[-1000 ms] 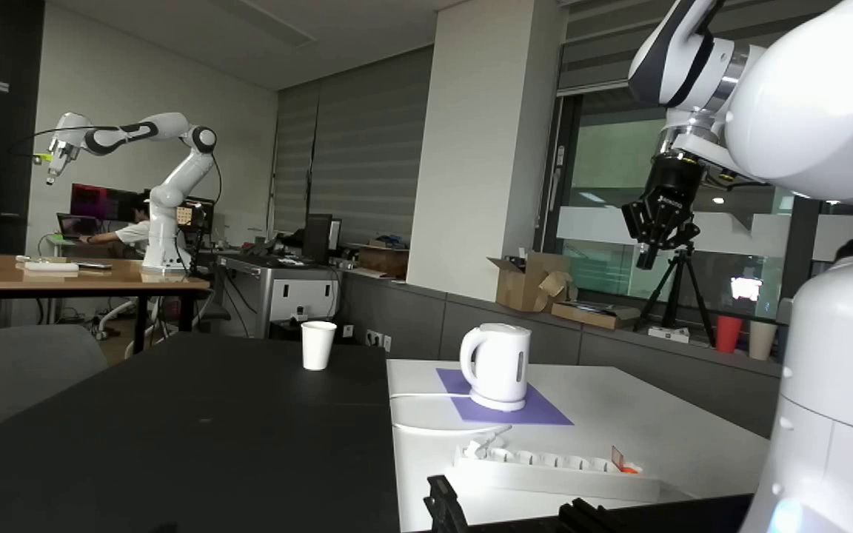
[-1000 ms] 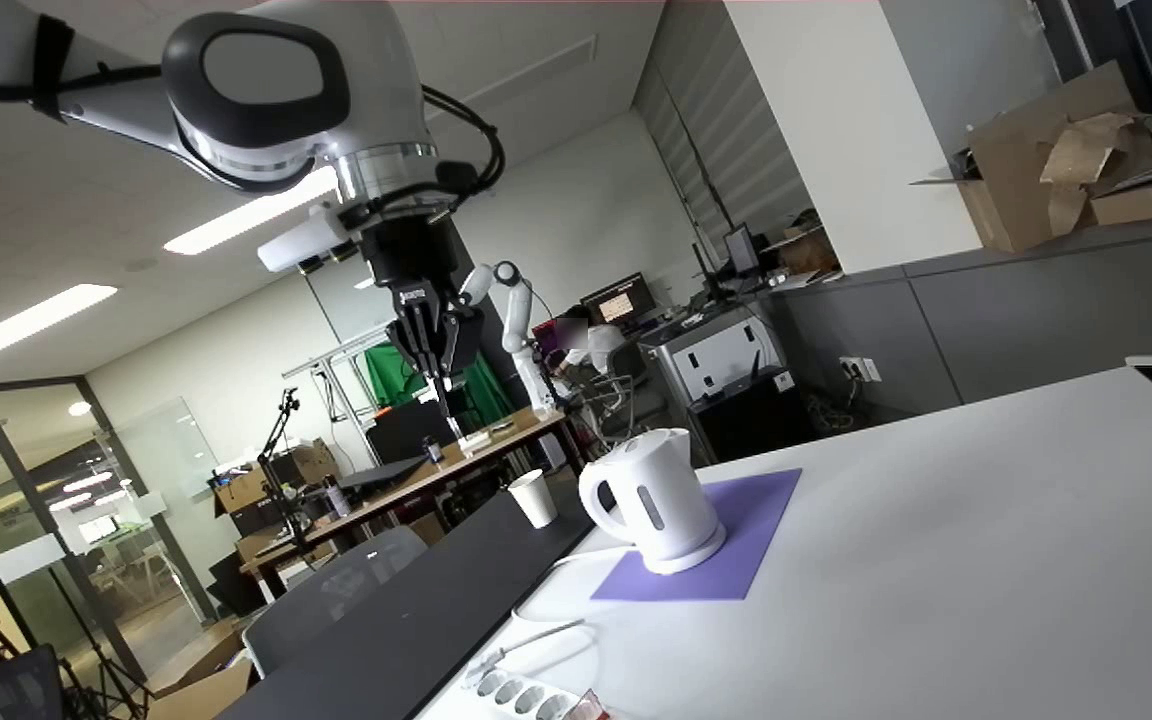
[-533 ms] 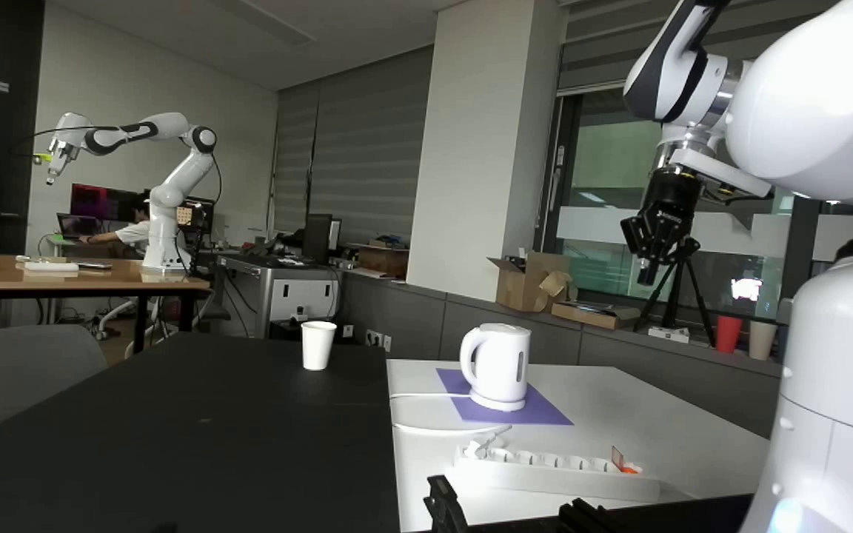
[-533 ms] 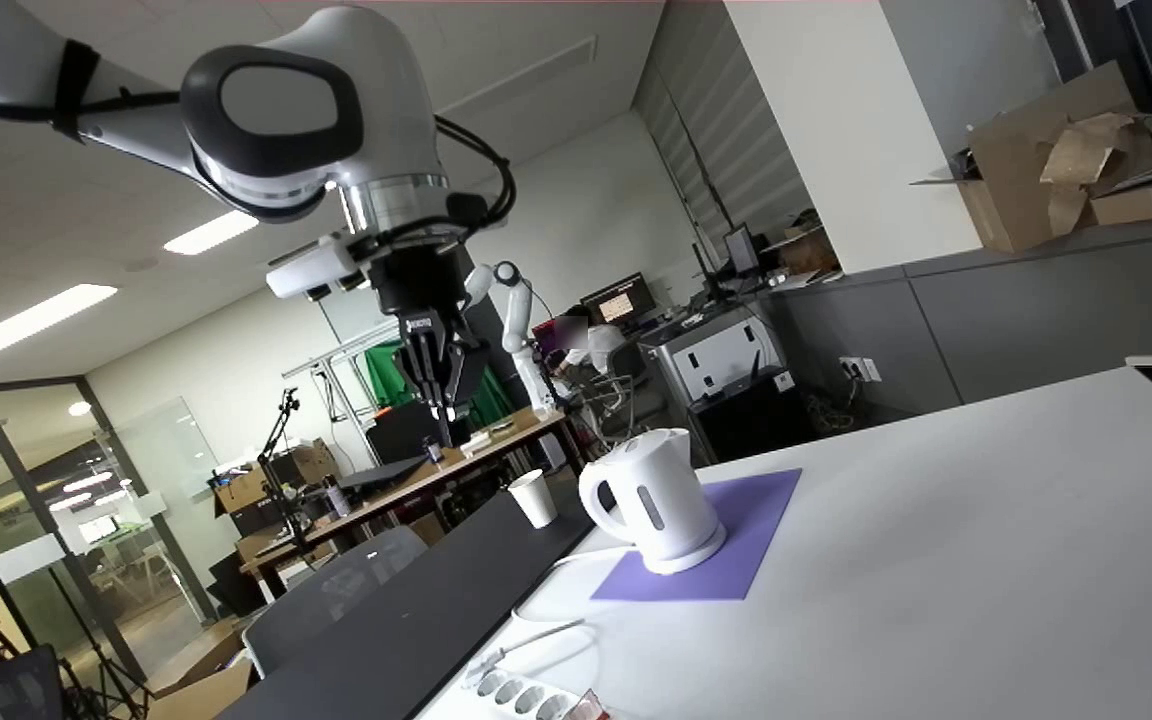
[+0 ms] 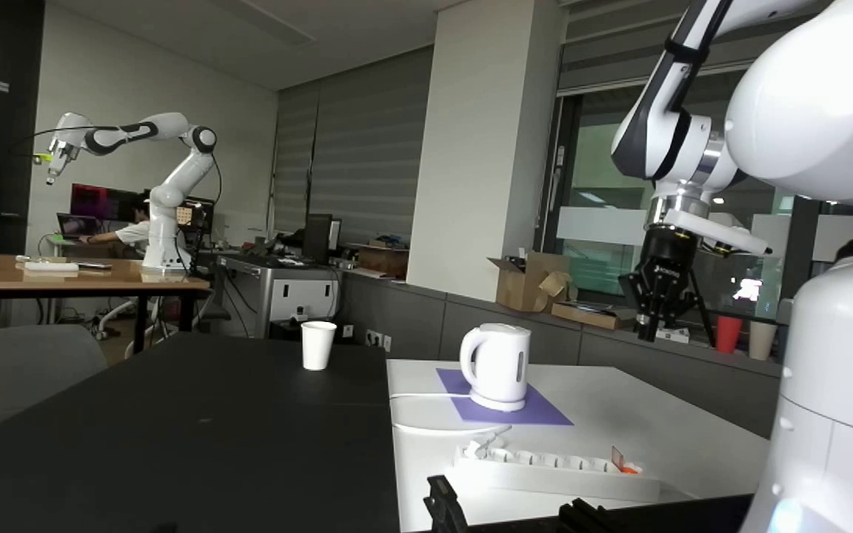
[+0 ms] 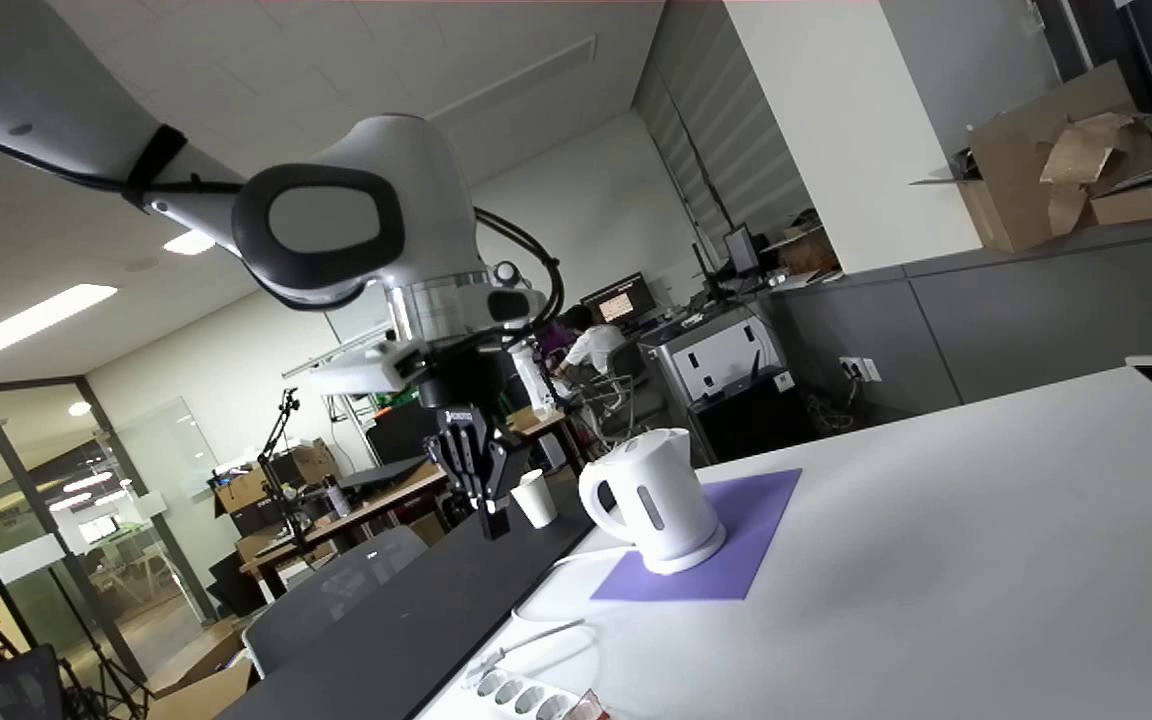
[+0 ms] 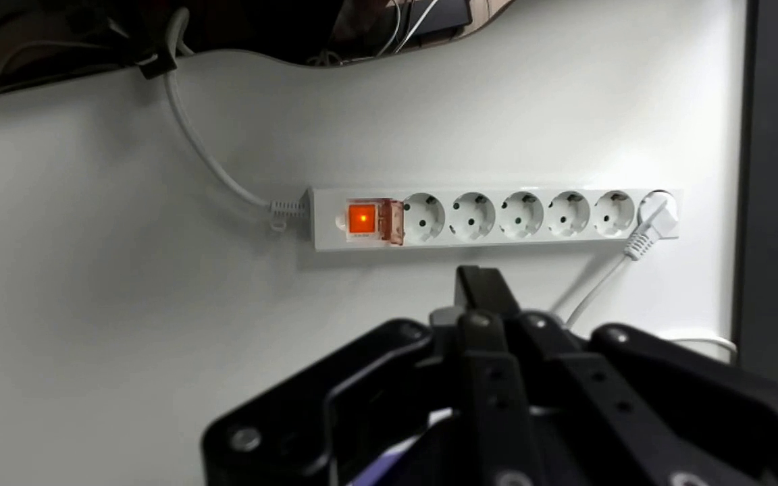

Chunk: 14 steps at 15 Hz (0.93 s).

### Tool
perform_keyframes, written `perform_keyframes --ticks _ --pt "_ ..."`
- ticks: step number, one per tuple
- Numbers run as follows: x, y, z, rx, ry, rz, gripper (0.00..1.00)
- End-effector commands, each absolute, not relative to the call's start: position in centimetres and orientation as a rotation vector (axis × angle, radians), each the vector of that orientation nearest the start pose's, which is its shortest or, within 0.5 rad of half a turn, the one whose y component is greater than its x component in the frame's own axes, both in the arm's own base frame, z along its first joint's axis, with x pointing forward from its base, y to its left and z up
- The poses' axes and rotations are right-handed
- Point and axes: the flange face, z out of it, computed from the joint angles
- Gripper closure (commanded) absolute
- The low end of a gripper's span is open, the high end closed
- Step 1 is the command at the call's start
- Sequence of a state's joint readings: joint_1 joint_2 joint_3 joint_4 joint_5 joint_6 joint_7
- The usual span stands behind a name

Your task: Push the switch on the extension cord

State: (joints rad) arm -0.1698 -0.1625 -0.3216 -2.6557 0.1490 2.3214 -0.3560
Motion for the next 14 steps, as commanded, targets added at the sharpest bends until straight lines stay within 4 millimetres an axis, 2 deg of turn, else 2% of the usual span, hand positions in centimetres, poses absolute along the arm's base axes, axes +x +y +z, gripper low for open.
perform_keyframes --ticks 1,9,11,12,14 --pt "34.8 -18.0 25.3 -2.894 0.348 0.104 1.00" --pt "34.8 -18.1 20.1 -2.934 0.234 -0.002 1.00" --pt "35.1 -18.1 18.5 -2.949 0.230 0.034 1.00" --pt "34.6 -17.8 19.6 -2.938 0.235 0.020 0.99" --pt "34.5 -17.8 18.5 -2.948 0.231 0.049 0.99"
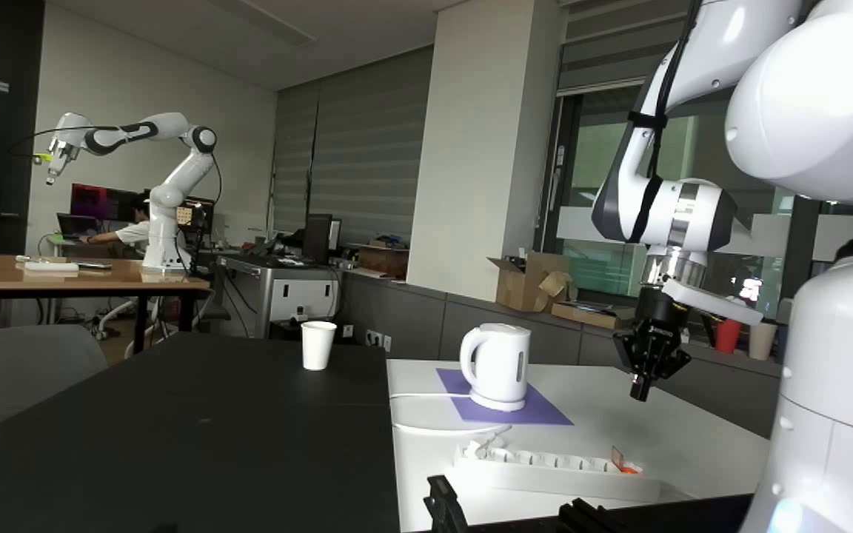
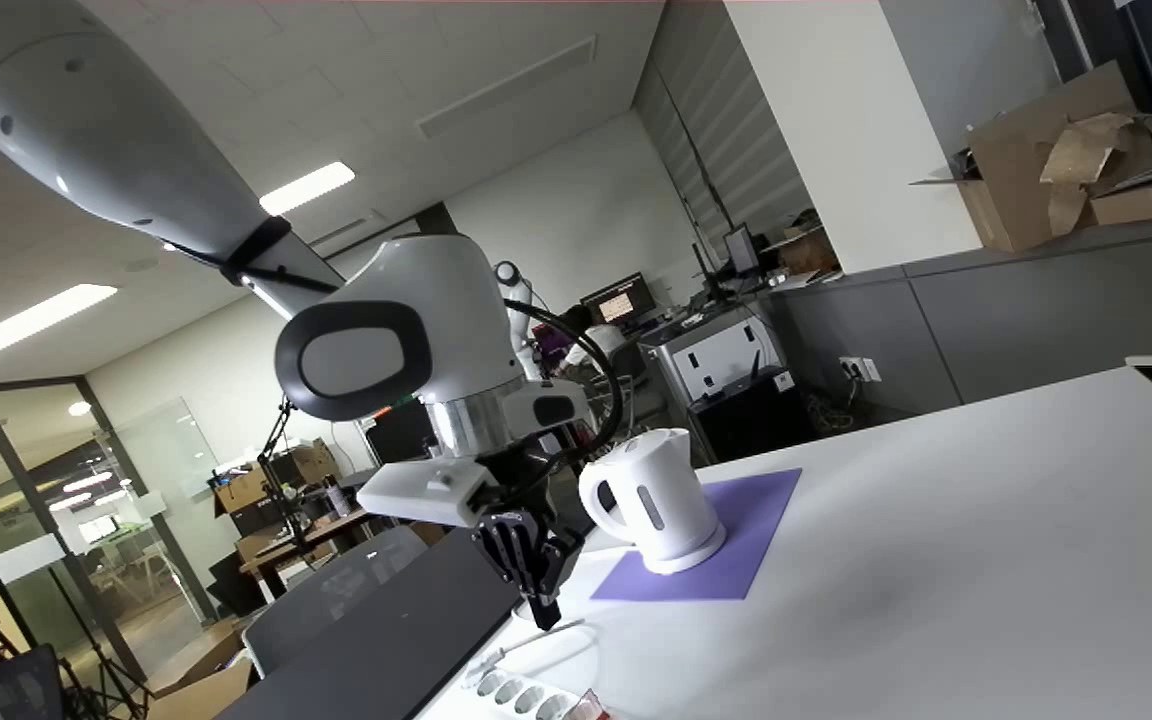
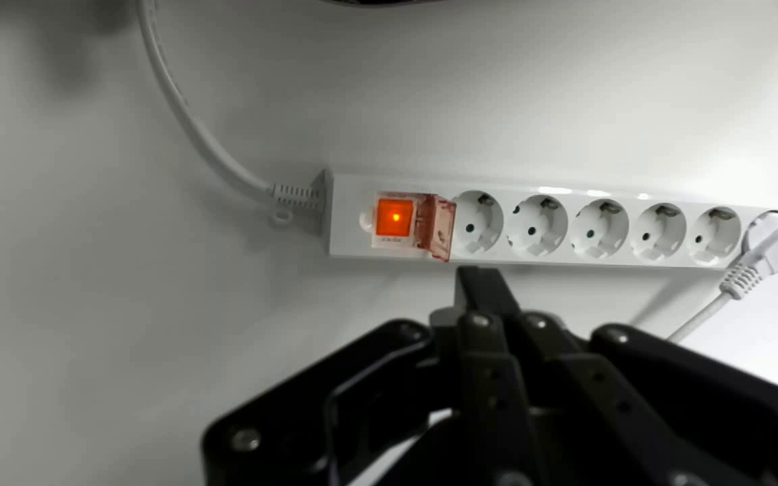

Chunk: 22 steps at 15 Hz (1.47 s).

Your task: Push the switch on the extension cord

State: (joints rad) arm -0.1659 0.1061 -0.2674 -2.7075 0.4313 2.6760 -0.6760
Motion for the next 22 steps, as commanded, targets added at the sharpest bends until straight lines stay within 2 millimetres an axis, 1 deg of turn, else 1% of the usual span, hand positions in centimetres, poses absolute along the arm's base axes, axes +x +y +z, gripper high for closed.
perform_keyframes --ticks 1,12,17,22 --pt "34.5 -17.8 18.2 -2.949 0.230 0.057 0.99" --pt "34.7 -17.9 18.1 -2.954 0.221 0.063 1.00" --pt "34.7 -18.5 17.1 -2.967 0.279 0.042 1.00" --pt "34.6 -19.0 15.2 -2.977 0.340 0.062 1.00"
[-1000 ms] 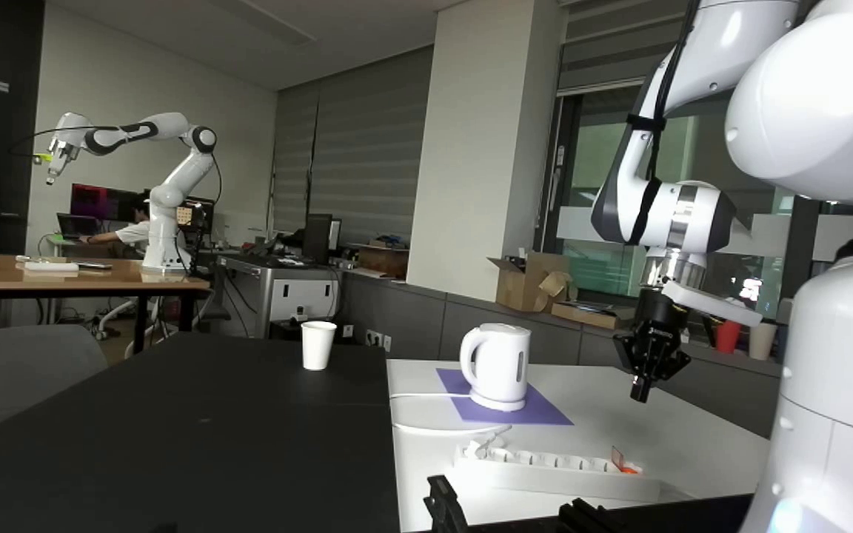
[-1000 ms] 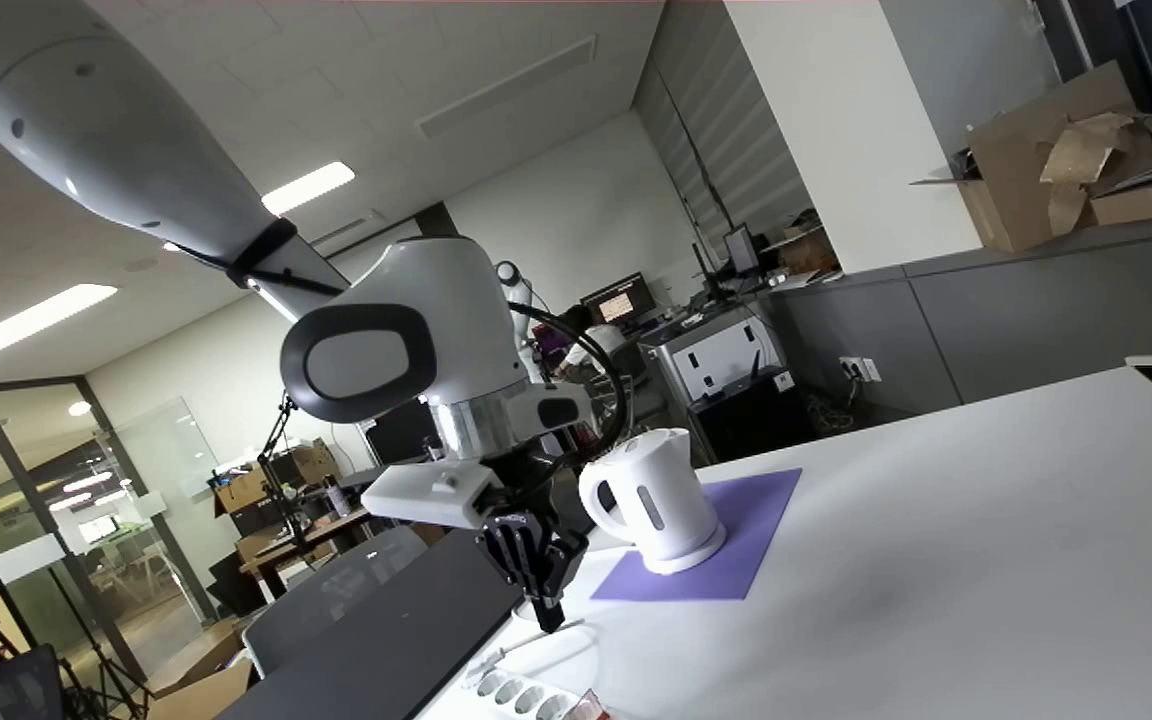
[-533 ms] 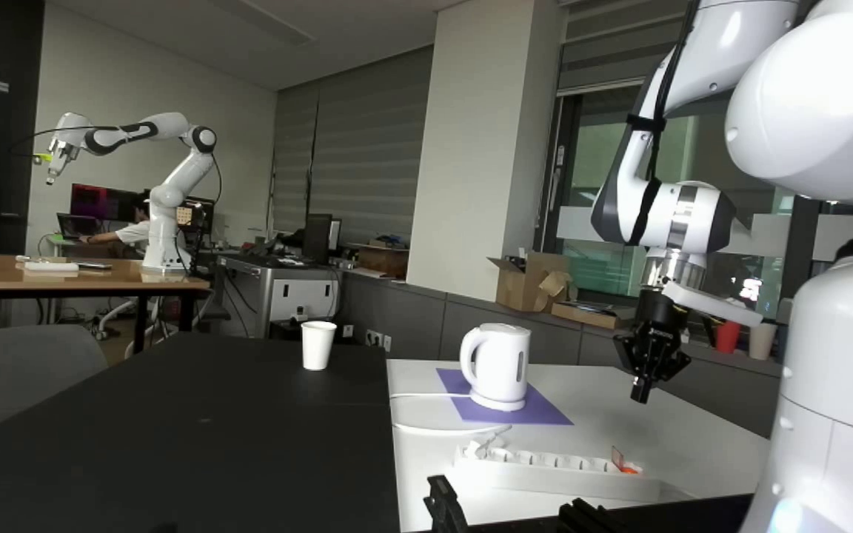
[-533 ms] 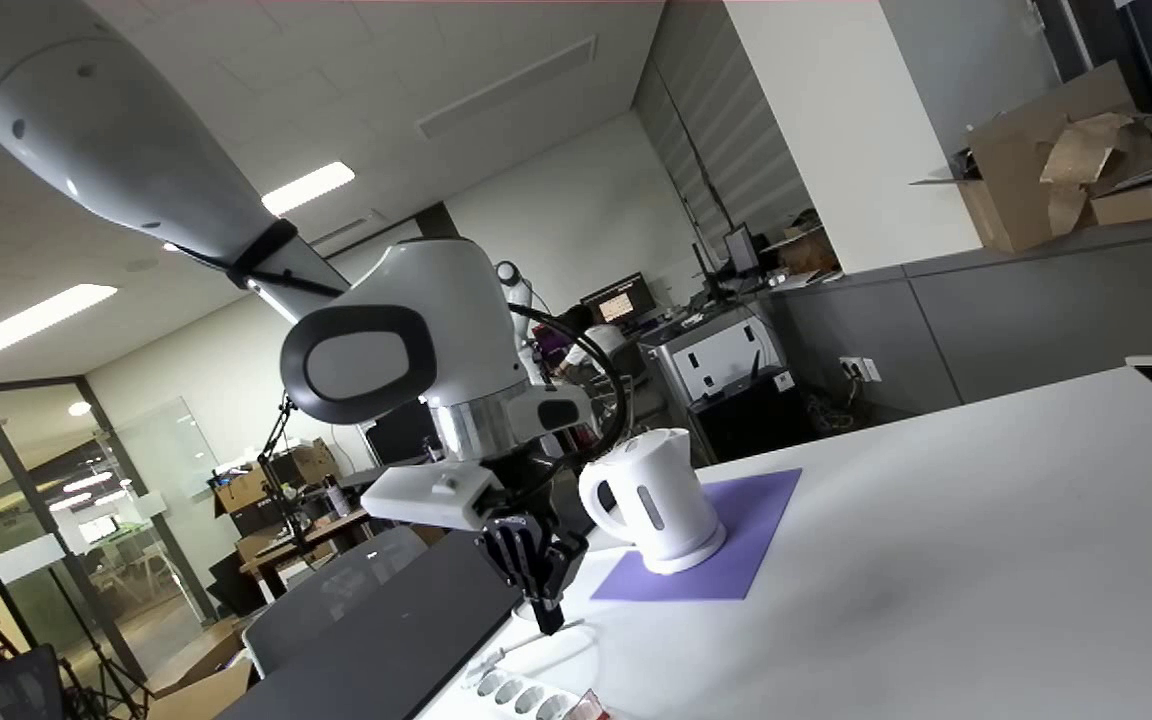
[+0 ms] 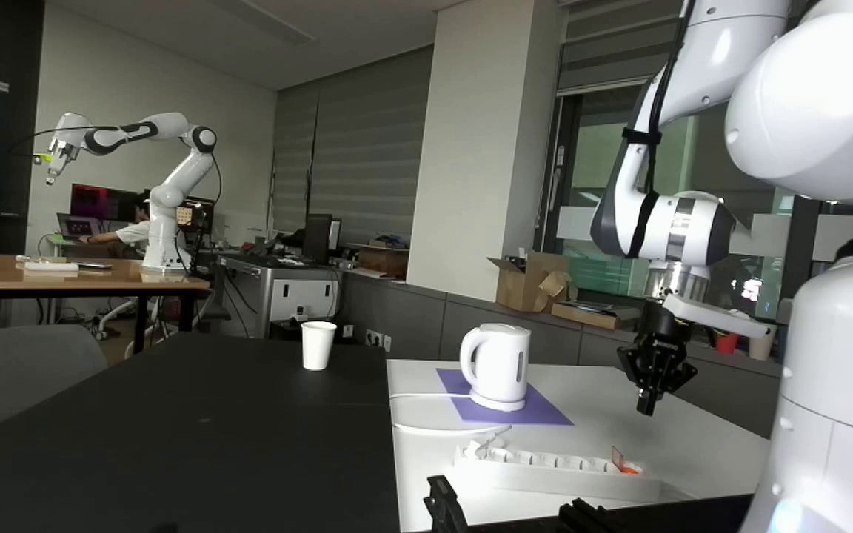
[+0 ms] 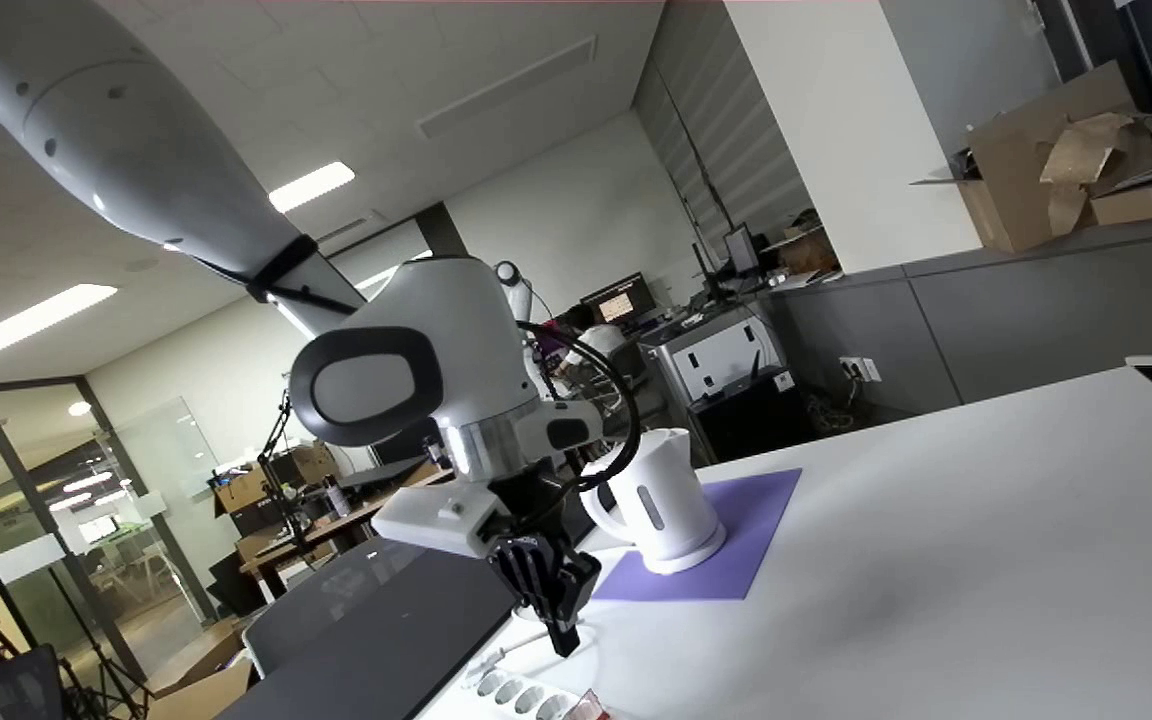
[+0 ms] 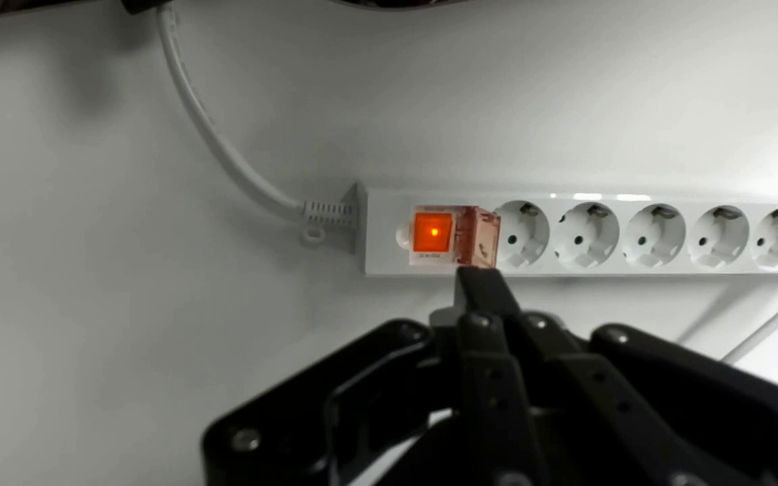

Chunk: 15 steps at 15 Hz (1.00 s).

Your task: Push the switch on the extension cord

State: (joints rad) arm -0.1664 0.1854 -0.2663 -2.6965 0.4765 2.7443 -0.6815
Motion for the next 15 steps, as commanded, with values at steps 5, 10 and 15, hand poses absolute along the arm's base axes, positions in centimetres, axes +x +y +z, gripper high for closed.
perform_keyframes --ticks 5,10,15 --pt "34.5 -18.9 12.4 -2.973 0.371 0.129 1.00" --pt "34.8 -18.9 10.1 -2.967 0.376 0.185 1.00" --pt "35.5 -19.1 8.4 -2.955 0.375 0.190 1.00"
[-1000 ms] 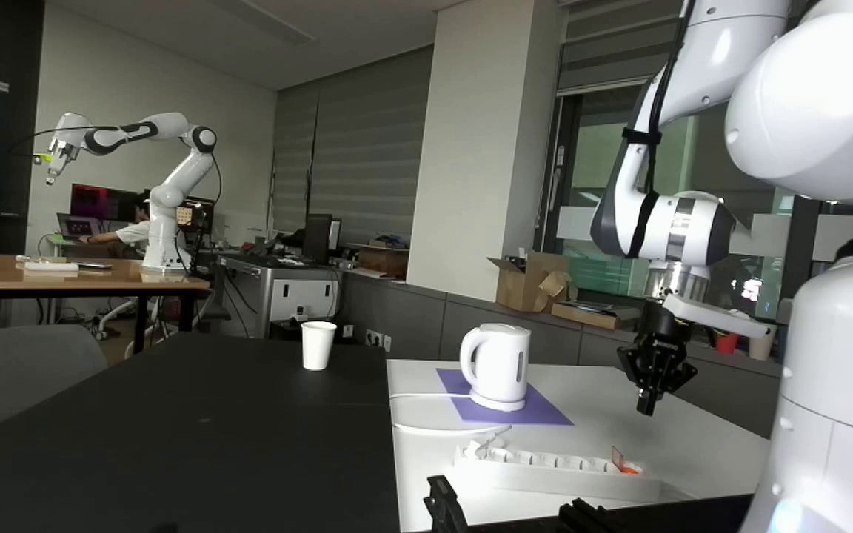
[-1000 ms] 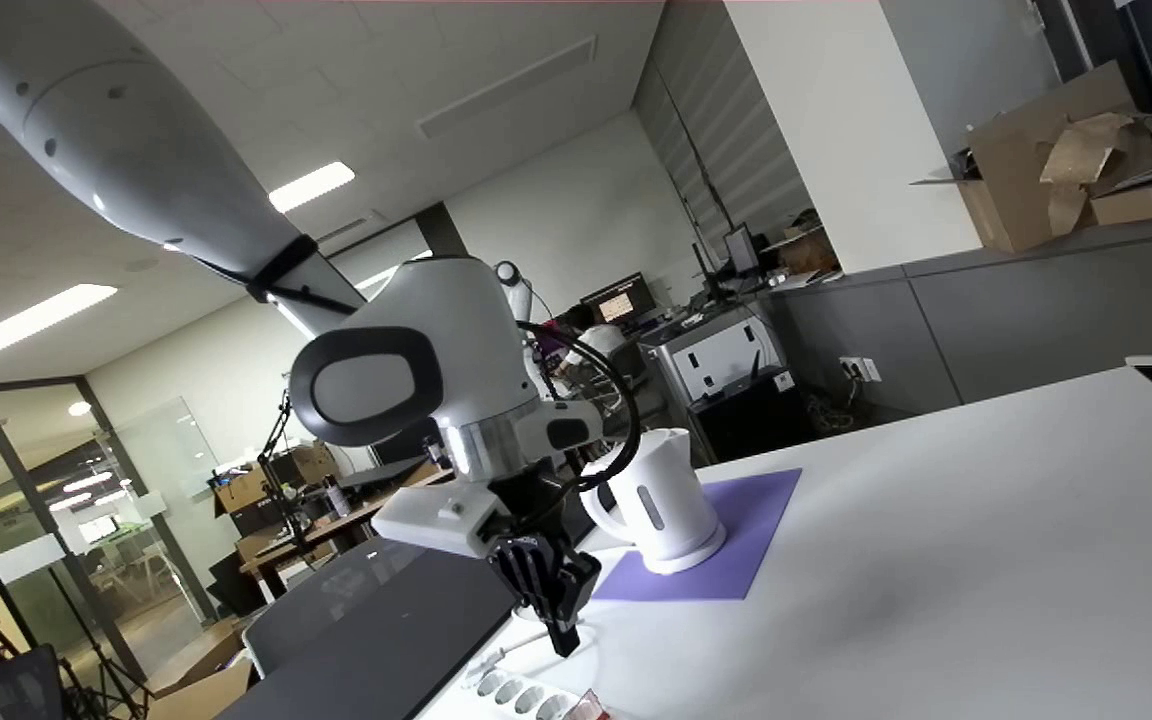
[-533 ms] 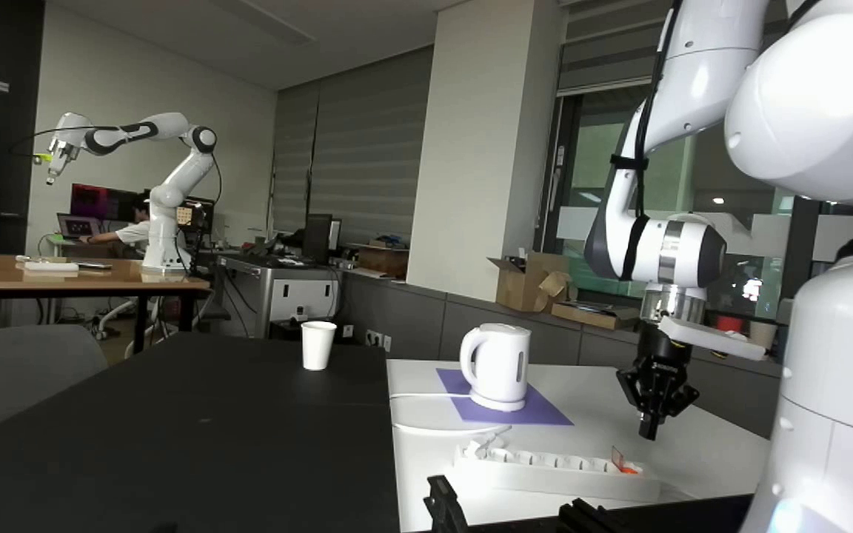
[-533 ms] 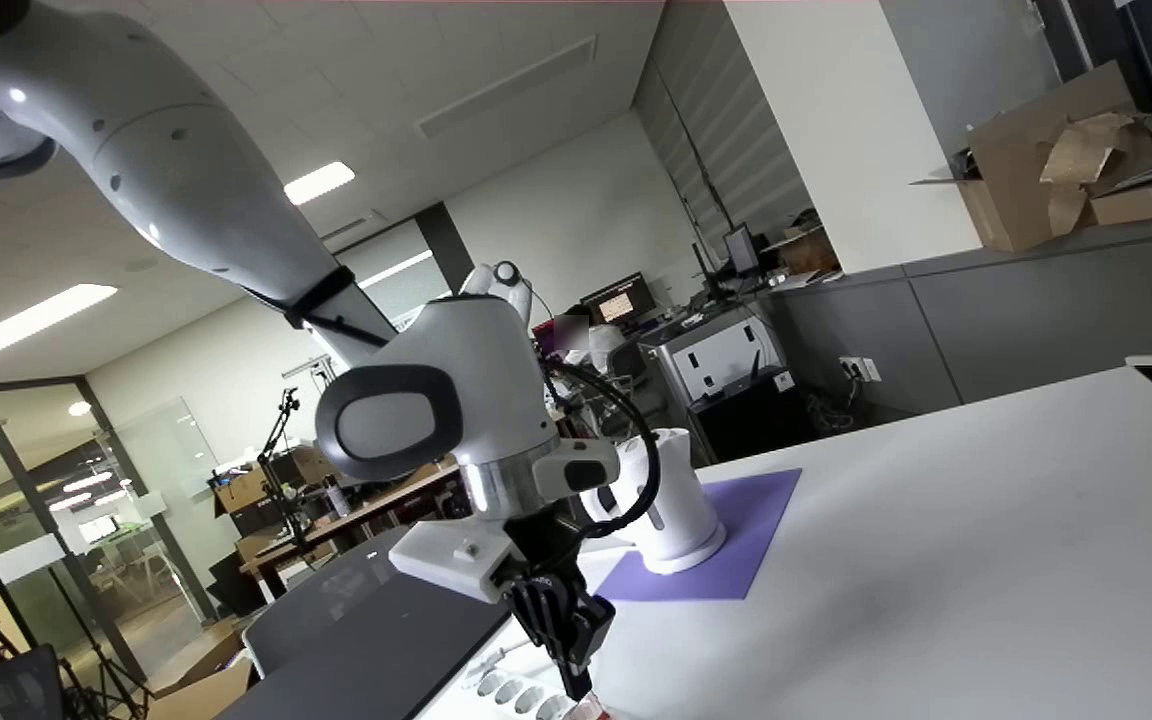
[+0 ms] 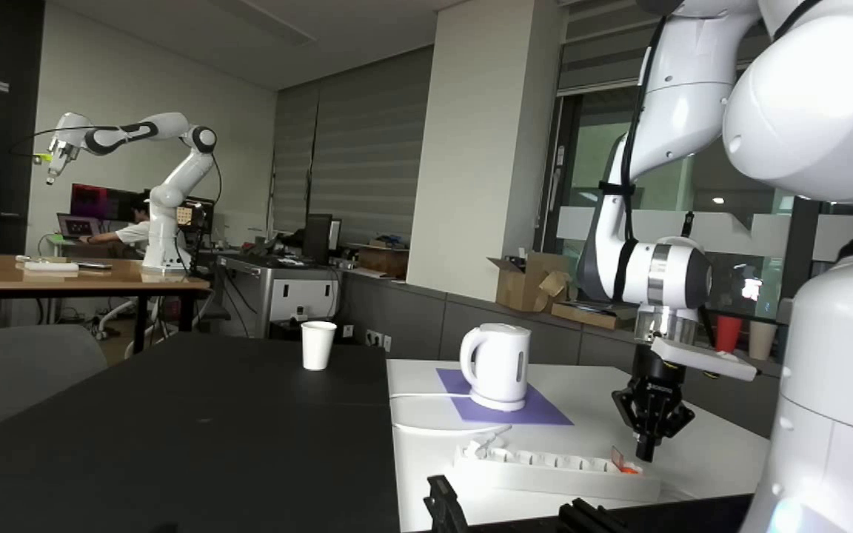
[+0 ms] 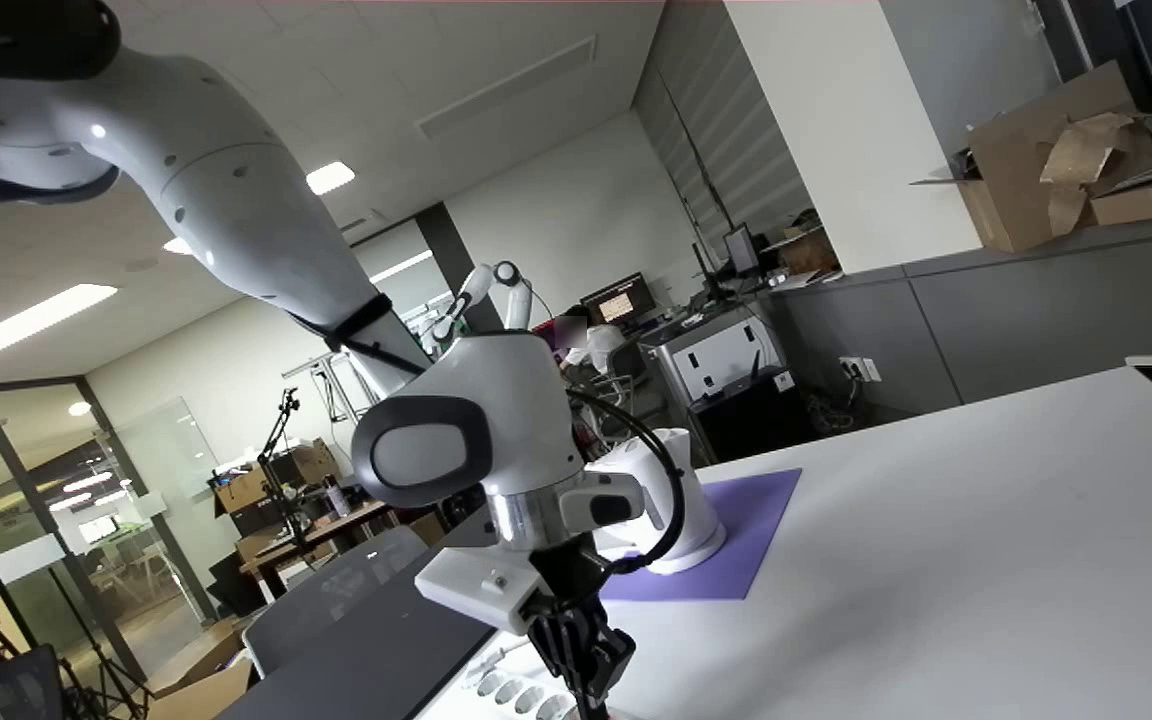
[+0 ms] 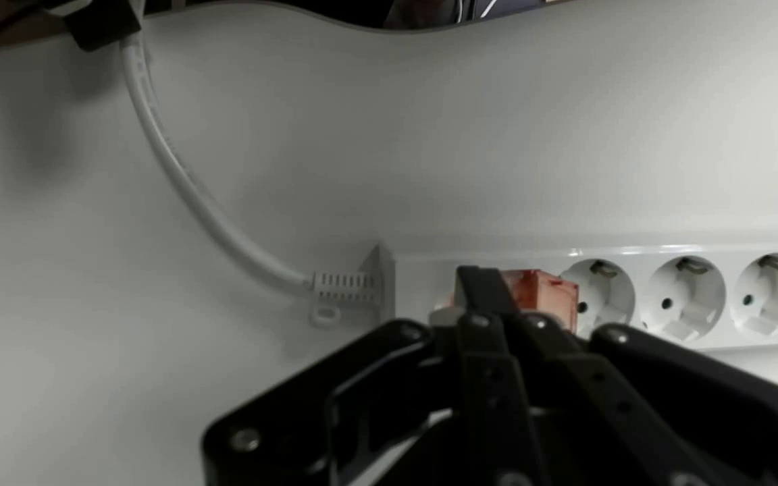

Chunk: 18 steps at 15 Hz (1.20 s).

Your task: Push the switch on the extension cord

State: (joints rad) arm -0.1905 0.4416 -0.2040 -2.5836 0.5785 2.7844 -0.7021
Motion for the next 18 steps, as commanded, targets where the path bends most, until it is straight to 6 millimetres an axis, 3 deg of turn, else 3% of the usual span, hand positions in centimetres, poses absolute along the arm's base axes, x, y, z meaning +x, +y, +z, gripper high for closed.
perform_keyframes --ticks 1,12,18 --pt "35.6 -19.1 8.1 -2.953 0.376 0.192 1.00" --pt "36.0 -19.1 6.1 -2.908 0.382 0.175 1.00" --pt "34.7 -18.2 4.7 -2.933 0.363 0.150 1.00"
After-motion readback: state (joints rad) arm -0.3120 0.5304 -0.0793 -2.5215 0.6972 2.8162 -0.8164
